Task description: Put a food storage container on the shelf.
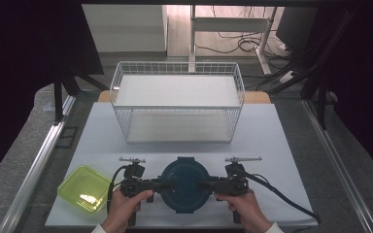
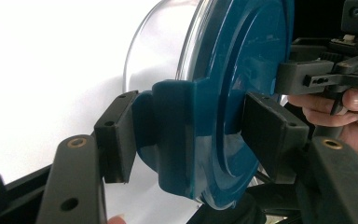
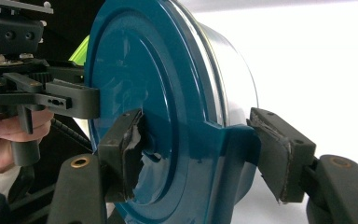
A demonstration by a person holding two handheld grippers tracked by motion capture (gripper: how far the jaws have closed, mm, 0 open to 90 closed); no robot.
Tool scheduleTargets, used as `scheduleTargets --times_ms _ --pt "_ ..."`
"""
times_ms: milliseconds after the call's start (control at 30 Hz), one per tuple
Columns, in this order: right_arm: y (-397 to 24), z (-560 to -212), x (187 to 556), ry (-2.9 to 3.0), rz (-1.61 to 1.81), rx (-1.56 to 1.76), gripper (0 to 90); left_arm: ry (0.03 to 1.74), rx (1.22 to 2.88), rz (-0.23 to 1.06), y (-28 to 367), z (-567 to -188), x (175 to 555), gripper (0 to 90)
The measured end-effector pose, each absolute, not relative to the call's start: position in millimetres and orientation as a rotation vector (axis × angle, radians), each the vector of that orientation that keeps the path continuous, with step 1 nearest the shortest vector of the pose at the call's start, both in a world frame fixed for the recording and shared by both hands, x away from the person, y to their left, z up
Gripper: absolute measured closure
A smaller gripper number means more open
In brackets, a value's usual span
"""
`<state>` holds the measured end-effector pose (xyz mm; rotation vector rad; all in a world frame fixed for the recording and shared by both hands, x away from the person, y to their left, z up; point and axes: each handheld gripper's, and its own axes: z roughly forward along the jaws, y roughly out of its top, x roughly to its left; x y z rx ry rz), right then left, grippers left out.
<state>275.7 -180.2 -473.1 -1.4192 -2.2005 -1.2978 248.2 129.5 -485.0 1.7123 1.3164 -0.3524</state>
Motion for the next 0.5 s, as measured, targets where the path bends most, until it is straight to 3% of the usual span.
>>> scheduleTargets --times_ms 500 --pt "-180 -445 282 -2.250 -1.368 -1.373 36.4 1.289 1.708 -0.291 129 -455 252 38.8"
